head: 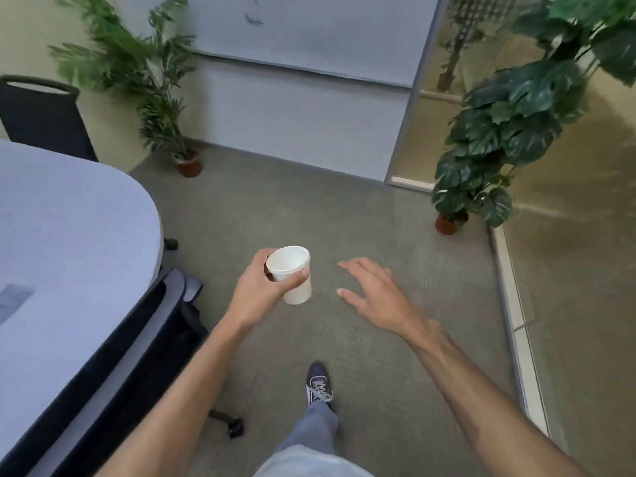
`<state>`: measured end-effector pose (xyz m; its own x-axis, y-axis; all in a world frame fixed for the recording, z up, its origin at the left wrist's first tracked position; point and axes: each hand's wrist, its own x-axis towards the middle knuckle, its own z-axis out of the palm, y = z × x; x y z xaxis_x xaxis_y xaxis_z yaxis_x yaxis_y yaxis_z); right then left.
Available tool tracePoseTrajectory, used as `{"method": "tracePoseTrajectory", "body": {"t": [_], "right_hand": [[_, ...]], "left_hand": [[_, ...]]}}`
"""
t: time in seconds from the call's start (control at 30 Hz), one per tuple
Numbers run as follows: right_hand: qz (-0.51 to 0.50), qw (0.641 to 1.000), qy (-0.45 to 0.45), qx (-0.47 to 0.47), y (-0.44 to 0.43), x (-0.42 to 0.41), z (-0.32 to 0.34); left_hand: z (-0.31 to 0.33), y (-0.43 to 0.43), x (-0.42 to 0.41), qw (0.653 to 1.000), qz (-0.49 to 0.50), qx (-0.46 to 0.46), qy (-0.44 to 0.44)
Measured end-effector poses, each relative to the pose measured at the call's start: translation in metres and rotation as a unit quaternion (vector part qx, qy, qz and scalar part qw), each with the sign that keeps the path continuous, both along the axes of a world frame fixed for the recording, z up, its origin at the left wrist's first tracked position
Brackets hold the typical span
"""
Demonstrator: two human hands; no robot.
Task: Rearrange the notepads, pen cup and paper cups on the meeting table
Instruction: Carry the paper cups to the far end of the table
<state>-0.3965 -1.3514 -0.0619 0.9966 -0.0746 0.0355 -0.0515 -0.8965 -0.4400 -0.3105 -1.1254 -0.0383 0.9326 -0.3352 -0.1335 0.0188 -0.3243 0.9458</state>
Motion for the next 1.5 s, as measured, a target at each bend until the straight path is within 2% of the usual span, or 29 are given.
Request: {"method": "tracePoseTrajectory", "body": {"t": [0.27, 0.43, 0.77, 0.93, 1.13, 1.5], "right_hand": [[0.093, 0.996, 0.009, -0.008, -0.039, 0.187, 0.014], [0.139, 0.99, 0.007, 0.03, -0.041, 0.285, 0.025], [0.318, 0.947, 0.008, 0.048, -0.014, 0.483, 0.027], [0.399, 0.916, 0.001, 0.038, -0.008, 0.591, 0.023], [0.515, 0.857, 0.003, 0.006, 0.009, 0.702, 0.031], [0.65, 0.758, 0.056, 0.01, 0.125, 0.822, 0.014]], "left_hand": [[0.007, -0.035, 0.147, 0.996, 0.085, 0.006, 0.009], [0.014, -0.037, 0.216, 0.99, 0.137, 0.004, 0.014], [0.007, -0.014, 0.342, 0.956, 0.291, 0.021, 0.017], [0.003, -0.022, 0.412, 0.922, 0.388, 0.011, 0.002], [0.009, -0.023, 0.473, 0.864, 0.503, 0.001, 0.003], [-0.003, 0.023, 0.522, 0.753, 0.658, -0.016, 0.014]]}}
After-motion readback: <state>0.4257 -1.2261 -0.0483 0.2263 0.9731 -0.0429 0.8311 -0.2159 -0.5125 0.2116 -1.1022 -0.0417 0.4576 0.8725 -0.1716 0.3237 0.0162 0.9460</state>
